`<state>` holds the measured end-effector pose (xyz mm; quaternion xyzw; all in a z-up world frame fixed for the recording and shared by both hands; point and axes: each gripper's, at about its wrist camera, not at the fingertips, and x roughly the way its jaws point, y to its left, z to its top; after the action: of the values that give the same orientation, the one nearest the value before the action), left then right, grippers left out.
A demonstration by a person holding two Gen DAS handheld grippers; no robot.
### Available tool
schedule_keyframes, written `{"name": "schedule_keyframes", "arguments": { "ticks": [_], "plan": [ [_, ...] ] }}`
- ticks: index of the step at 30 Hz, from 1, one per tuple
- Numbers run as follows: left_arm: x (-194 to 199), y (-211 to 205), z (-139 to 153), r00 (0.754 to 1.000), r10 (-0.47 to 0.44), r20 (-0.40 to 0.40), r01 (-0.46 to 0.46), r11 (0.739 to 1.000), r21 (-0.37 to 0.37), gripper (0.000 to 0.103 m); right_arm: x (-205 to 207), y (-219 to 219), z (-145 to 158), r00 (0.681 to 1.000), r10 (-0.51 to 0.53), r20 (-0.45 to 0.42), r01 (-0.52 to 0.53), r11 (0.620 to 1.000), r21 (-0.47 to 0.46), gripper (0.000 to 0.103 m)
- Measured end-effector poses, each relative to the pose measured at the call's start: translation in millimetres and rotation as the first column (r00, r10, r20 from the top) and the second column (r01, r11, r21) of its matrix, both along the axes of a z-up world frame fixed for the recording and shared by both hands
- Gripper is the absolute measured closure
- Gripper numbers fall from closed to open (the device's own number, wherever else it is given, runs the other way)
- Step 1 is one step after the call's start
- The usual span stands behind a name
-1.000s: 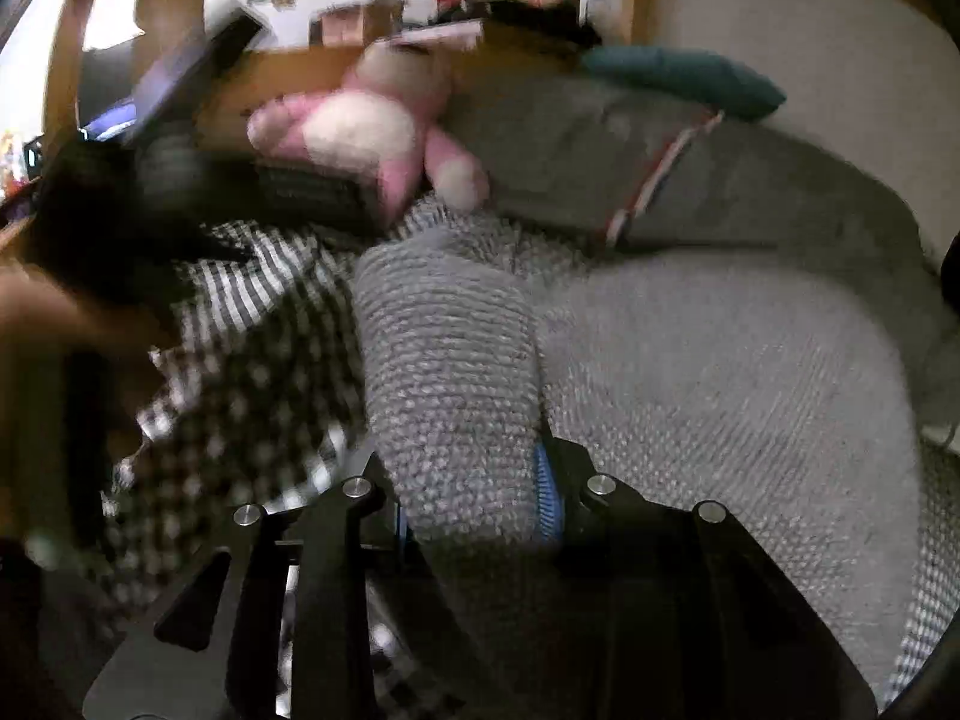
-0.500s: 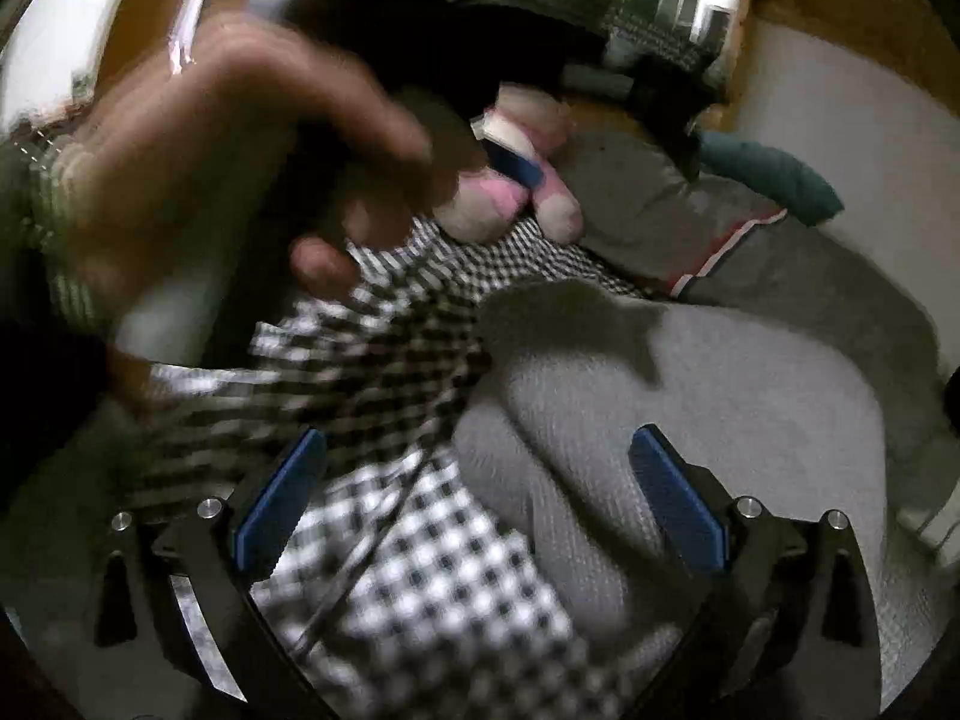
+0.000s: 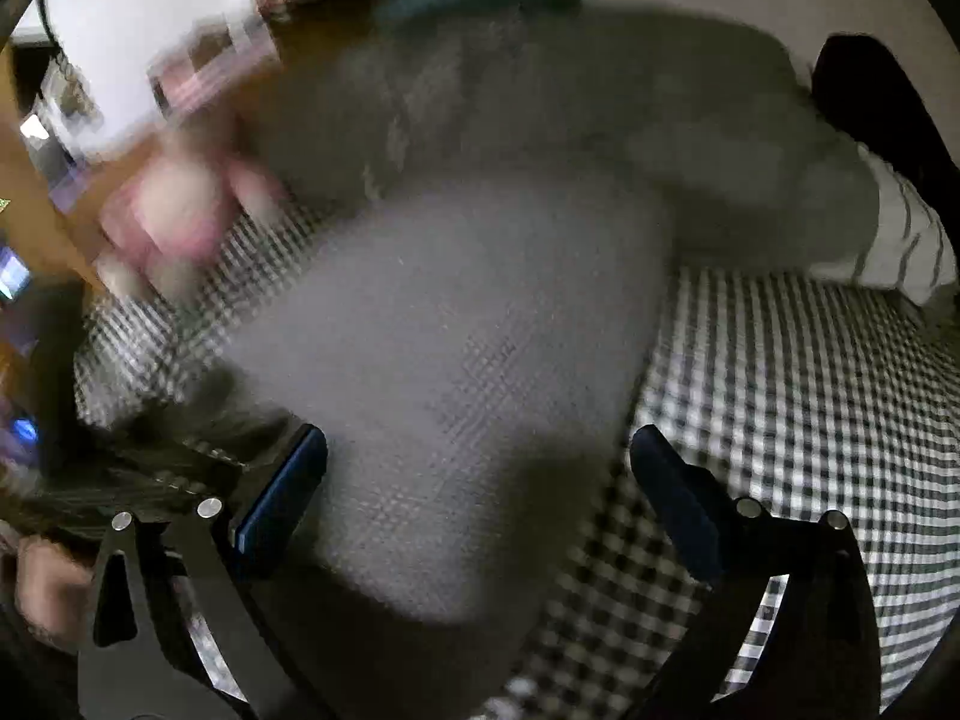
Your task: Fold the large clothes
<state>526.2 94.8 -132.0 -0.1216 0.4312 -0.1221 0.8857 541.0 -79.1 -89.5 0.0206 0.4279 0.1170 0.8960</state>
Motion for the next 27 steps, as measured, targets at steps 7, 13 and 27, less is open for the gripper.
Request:
{"name": "schedule_keyframes", "arguments": {
  "ticks": [7,13,27],
  "plan": [
    [-14.4,-7.0,2.3,1.000,-0.008,0.014,0.007,0.999,0.051,0.004,-35.0,-28.2,-35.1,0.995,-0.006,-0.103,0.030,0.972,0.233,0.003],
    [-9.8,-4.8,2.1,1.000,0.019,0.019,-0.020,0.999,0.039,0.004,-28.8,-43.3,31.9,0.995,-0.067,0.073,0.053,0.984,0.173,0.003],
    [-10.7,-3.1,3.5,1.000,0.024,0.016,-0.024,0.999,0.046,0.004,160.1,-22.1,-36.6,0.923,-0.003,-0.385,0.059,0.989,0.136,0.003]
  ]
}}
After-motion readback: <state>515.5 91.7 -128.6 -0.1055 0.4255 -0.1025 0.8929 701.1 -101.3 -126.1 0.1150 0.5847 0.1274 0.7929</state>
